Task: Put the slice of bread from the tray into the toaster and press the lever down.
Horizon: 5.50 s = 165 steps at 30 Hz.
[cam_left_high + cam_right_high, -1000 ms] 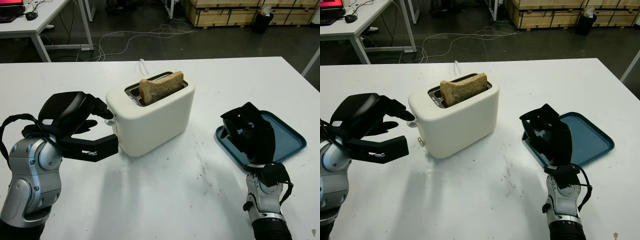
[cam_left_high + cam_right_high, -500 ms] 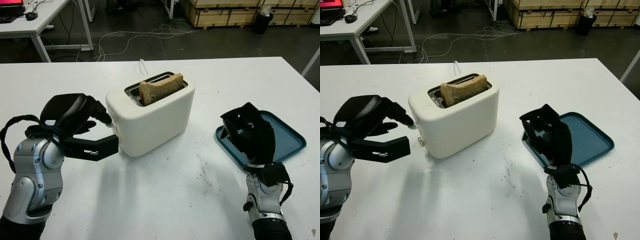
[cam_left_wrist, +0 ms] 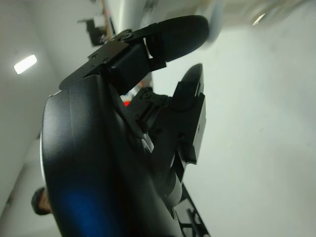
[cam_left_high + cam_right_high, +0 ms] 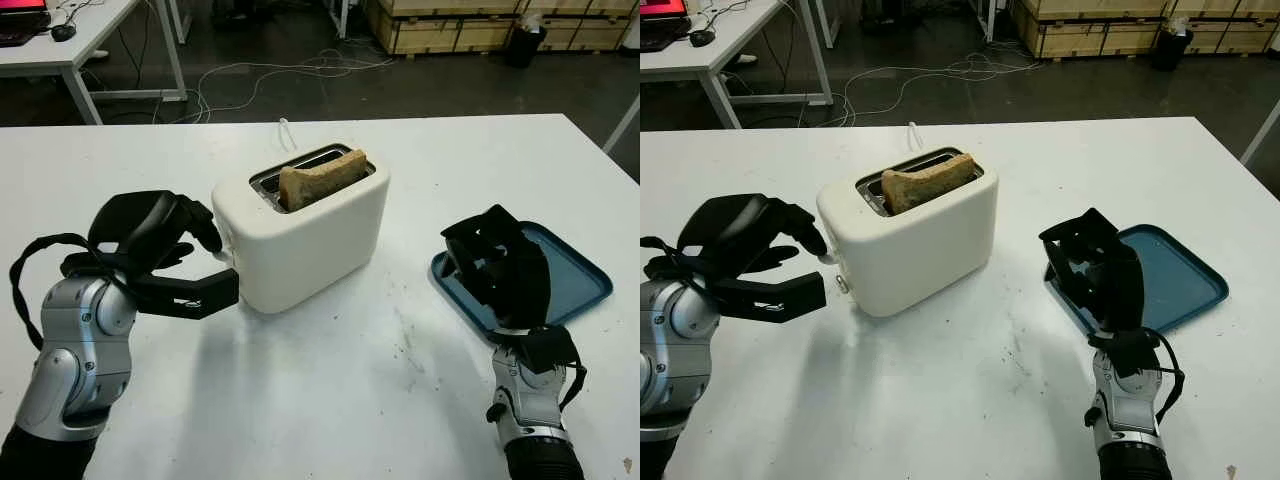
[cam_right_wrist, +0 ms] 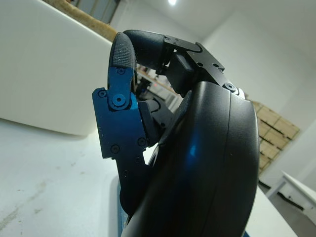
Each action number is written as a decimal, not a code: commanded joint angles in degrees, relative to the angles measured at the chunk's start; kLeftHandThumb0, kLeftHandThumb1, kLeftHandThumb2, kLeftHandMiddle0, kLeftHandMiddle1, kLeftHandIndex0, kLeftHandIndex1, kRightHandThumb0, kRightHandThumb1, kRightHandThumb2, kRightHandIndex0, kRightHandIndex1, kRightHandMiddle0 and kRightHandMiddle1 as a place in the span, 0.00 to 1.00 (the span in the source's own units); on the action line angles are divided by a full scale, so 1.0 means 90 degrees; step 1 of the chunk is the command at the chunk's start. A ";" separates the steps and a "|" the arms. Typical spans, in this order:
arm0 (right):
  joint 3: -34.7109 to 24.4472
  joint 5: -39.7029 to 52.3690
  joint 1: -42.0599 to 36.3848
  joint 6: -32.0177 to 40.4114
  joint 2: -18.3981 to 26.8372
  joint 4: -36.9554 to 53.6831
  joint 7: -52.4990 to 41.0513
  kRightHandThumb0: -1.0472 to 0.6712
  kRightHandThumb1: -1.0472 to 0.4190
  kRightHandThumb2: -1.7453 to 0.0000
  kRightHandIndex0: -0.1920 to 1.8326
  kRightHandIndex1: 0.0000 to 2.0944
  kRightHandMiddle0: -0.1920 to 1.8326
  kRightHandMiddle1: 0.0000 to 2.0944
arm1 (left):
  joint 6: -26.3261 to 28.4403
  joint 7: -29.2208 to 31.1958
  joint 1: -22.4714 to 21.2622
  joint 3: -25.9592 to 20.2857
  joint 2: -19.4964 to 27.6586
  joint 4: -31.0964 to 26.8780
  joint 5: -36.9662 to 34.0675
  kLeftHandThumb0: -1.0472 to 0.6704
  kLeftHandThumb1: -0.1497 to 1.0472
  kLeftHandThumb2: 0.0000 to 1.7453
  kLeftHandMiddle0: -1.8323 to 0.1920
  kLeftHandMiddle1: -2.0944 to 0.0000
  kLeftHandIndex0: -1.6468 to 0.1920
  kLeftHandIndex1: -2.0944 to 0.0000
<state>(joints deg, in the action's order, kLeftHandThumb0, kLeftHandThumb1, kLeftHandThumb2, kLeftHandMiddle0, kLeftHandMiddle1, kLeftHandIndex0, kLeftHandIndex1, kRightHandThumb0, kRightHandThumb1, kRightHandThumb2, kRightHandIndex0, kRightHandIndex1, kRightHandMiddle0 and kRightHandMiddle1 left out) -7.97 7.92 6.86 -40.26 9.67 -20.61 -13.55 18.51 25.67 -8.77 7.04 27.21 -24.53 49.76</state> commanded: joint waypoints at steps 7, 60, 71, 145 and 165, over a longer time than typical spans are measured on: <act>0.0012 0.0067 -0.0028 0.0026 0.0001 0.0104 -0.0058 0.39 0.09 0.82 0.56 0.83 0.41 0.83 | -0.0086 -0.0043 0.0287 0.0926 -0.0758 0.0720 -0.0431 0.67 0.89 0.08 0.44 0.42 0.35 0.94; -0.0017 0.0200 -0.0150 0.0121 0.0032 0.0222 -0.0258 0.39 0.09 0.82 0.56 0.83 0.40 0.83 | -0.0731 -0.1015 0.0520 -0.0585 -0.0609 -0.1500 -0.1870 0.66 0.57 0.32 0.38 0.17 0.37 0.63; -0.0014 0.0137 -0.0107 0.0126 0.0019 0.0188 -0.0198 0.39 0.09 0.83 0.57 0.83 0.40 0.83 | -0.0912 -0.1226 0.0271 -0.0795 0.0174 -0.0919 -0.0322 0.72 0.74 0.01 0.42 0.20 0.23 0.88; -0.0033 0.0073 -0.0038 0.0043 0.0032 0.0112 -0.0195 0.40 0.09 0.82 0.57 0.83 0.40 0.83 | -0.1089 -0.0756 0.0156 -0.0452 0.0224 -0.0261 -0.0398 0.70 0.86 0.00 0.39 0.24 0.32 1.00; -0.0023 0.0167 -0.0070 0.0161 0.0025 0.0174 -0.0241 0.40 0.09 0.83 0.57 0.83 0.40 0.83 | -0.1141 -0.0781 0.0183 -0.0439 0.0254 -0.0208 -0.0405 0.72 0.85 0.00 0.39 0.22 0.31 1.00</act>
<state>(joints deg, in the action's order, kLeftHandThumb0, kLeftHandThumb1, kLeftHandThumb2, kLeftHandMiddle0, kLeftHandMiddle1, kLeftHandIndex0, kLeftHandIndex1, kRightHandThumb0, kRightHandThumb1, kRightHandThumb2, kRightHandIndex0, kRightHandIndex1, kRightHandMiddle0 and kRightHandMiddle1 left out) -8.09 8.57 5.80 -39.27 9.99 -19.33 -15.53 9.93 19.65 -6.58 2.60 29.95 -25.59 47.55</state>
